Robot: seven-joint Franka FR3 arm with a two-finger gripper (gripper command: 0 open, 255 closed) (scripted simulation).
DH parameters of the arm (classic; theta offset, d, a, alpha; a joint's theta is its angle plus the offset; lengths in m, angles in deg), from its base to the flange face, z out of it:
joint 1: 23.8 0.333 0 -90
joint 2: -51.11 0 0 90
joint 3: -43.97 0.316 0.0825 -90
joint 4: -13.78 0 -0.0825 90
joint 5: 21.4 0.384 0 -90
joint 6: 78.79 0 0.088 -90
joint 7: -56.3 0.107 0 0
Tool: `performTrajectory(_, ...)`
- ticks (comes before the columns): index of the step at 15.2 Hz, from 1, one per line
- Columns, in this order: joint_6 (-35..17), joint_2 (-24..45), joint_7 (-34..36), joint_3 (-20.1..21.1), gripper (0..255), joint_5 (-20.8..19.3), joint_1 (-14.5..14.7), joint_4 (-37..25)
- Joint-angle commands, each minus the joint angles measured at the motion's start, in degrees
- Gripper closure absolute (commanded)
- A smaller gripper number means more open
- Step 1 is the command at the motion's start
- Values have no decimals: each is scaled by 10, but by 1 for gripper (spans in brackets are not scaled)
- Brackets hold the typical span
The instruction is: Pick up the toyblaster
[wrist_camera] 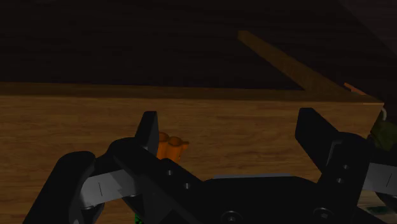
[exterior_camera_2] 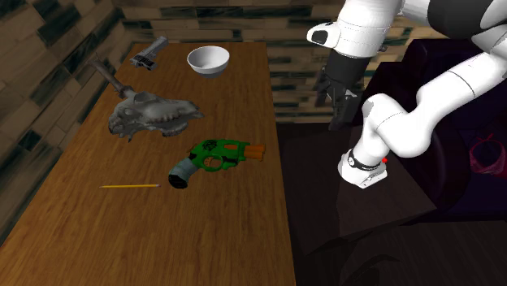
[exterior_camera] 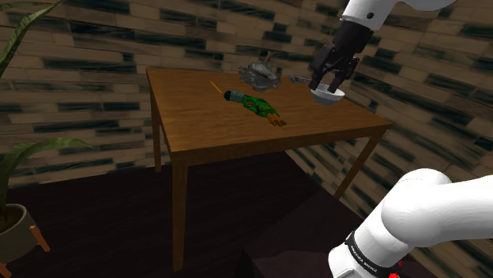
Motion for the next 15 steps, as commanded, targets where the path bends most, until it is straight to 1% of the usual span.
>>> performTrajectory(1,0,0,0,0,0,0,0,0)
performTrajectory(8,-108,112,29,13,0,-21,-25,9)
performTrajectory(15,-199,241,66,21,0,-49,-50,-16)
